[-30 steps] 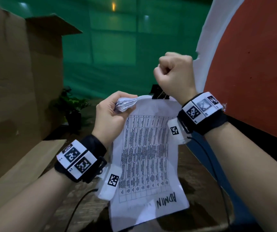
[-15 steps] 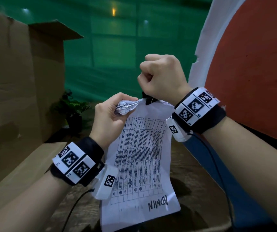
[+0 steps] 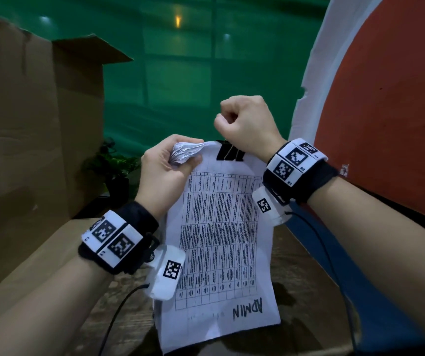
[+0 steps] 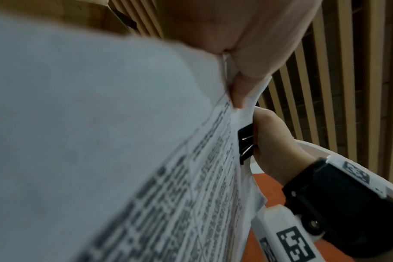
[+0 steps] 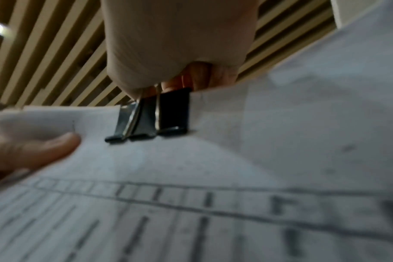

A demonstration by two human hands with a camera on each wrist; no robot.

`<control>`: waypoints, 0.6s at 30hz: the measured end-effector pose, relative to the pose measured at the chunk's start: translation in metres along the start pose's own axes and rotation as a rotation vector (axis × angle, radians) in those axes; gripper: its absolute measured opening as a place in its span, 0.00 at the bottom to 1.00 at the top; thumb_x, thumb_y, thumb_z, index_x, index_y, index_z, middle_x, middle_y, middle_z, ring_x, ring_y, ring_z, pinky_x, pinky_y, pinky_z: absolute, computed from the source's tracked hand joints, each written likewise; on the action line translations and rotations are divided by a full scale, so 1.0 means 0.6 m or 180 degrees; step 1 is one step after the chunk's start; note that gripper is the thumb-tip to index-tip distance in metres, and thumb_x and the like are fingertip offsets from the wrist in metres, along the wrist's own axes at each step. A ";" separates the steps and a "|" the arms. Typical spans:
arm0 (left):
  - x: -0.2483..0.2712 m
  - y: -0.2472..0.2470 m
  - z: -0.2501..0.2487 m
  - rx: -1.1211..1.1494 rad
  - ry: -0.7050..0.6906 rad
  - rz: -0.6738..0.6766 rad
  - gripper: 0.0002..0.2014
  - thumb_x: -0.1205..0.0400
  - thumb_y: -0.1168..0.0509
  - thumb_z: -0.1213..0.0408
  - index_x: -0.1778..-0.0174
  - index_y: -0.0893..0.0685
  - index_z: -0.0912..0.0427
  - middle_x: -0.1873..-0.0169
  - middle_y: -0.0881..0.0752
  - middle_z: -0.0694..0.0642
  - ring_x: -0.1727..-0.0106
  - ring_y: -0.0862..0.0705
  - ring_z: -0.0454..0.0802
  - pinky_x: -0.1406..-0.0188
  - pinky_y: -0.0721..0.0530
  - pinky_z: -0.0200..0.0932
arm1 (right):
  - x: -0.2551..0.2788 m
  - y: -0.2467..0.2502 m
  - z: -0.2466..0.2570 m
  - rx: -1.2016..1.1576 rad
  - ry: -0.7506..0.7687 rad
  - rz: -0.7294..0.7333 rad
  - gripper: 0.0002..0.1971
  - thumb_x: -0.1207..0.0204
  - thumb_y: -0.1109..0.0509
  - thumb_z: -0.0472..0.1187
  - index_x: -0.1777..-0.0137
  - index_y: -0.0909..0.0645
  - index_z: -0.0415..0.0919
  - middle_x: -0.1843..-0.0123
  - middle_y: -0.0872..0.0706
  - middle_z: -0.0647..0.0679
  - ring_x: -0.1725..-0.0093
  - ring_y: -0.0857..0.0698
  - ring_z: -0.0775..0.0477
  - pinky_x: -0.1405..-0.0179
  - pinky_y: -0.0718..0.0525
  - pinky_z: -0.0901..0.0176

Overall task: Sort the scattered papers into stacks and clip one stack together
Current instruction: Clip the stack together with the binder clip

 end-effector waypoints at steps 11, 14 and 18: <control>-0.079 0.063 0.107 0.1082 0.1292 -0.0208 0.07 0.22 0.31 0.75 0.53 0.17 0.59 0.55 0.13 0.56 0.49 0.13 0.56 0.41 0.15 0.57 | 0.284 -0.122 -0.191 -0.2438 -0.2603 0.0934 0.47 0.40 0.25 0.72 0.26 0.26 0.42 0.30 0.17 0.44 0.39 0.13 0.51 0.36 0.15 0.48; -0.091 0.068 0.153 0.0787 0.1547 -0.0263 0.10 0.24 0.27 0.65 0.50 0.18 0.60 0.48 0.14 0.61 0.42 0.14 0.64 0.37 0.18 0.63 | 0.378 -0.168 -0.163 -0.3153 -0.3152 0.1107 0.19 0.21 0.30 0.50 0.38 0.19 0.37 0.40 0.11 0.35 0.42 0.11 0.34 0.41 0.13 0.39; -0.008 0.060 0.273 -0.0369 0.2860 0.0209 0.45 0.31 0.30 0.37 0.28 0.26 0.69 0.31 0.21 0.61 0.35 0.20 0.60 0.34 0.23 0.56 | 0.401 -0.201 -0.171 -0.3377 -0.3727 0.0762 0.17 0.16 0.33 0.43 0.36 0.21 0.29 0.46 0.10 0.33 0.45 0.11 0.31 0.42 0.14 0.34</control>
Point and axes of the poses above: each hand's wrist, its own x-axis away from the middle knuckle, its own y-axis out of the back of the hand, z = x × y, the point moved 7 cm from there along -x, towards the middle knuckle
